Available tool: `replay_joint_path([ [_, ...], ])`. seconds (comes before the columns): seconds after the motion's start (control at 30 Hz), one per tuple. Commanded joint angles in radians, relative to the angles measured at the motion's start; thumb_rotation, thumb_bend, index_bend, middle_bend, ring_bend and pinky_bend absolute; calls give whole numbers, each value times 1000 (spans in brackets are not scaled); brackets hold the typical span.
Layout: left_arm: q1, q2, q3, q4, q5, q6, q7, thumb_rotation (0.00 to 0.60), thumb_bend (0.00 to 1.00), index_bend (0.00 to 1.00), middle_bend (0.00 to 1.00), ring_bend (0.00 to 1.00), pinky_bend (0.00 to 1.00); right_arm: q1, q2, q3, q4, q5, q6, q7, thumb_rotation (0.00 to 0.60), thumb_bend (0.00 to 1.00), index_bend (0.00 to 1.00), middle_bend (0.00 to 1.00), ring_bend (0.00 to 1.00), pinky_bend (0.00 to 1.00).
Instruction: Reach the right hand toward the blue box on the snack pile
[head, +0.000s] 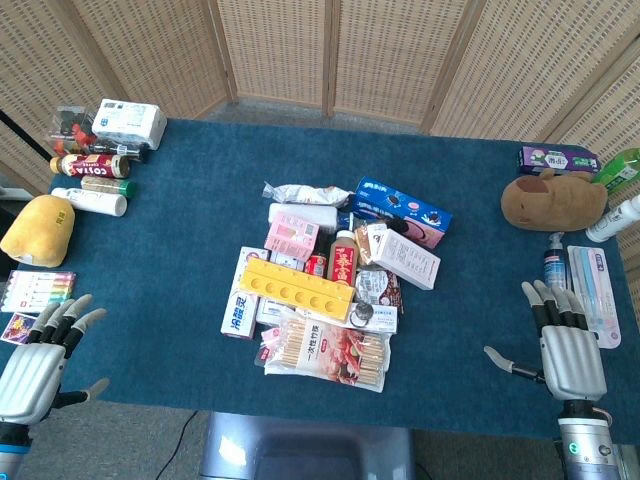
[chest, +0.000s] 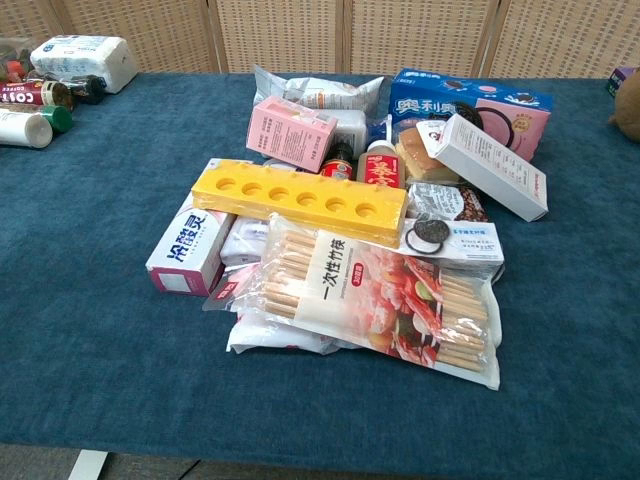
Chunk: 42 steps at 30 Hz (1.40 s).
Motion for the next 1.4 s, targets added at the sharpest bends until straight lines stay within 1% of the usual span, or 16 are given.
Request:
replay_joint_path([
  [0.03, 0, 4, -1, -1, 4, 1, 1, 600, 137, 162, 0, 0, 0, -3, -1, 1, 0, 3, -3, 11, 231, 83, 0, 0, 0, 0],
  [0.27, -5, 8, -1, -5, 6, -11, -11, 600, 137, 162, 0, 0, 0, -9, 1, -2, 12, -11, -13, 46, 231, 83, 0, 0, 0, 0],
  [0.47, -13, 17, -2, -10, 18, -20, -28, 600, 137, 163, 0, 0, 0, -13, 0, 8, 7, -25, -2, 58, 230, 84, 0, 0, 0, 0],
  [0.7, -22, 23, -3, -11, 22, -32, -48, 600, 136, 163, 0, 0, 0, 4, -21, 25, 3, -12, -28, 57, 230, 83, 0, 0, 0, 0],
  [0.8, -30, 22, -4, -9, 21, -45, -59, 600, 136, 163, 0, 0, 0, 35, -41, 53, 8, 12, -67, 81, 240, 83, 0, 0, 0, 0],
  [0.9, -37, 18, -4, -9, 22, -56, -58, 600, 137, 163, 0, 0, 0, 85, -63, 88, 29, 43, -126, 85, 266, 84, 0, 0, 0, 2],
  [1.03, -41, 21, -2, -21, 25, -66, -46, 600, 136, 163, 0, 0, 0, 163, -95, 143, 52, 87, -209, 94, 274, 83, 0, 0, 0, 3],
  [1.13, -41, 27, 1, -30, 31, -66, -42, 600, 137, 162, 0, 0, 0, 235, -123, 192, 108, 135, -283, 106, 275, 83, 0, 0, 0, 4],
  [1.23, -39, 31, 5, -34, 35, -64, -41, 600, 137, 162, 0, 0, 0, 296, -152, 226, 183, 180, -351, 123, 278, 83, 0, 0, 0, 23],
  [1.4, -36, 37, 8, -41, 31, -63, -31, 600, 136, 165, 0, 0, 0, 390, -181, 256, 303, 244, -471, 132, 283, 84, 0, 0, 0, 36],
])
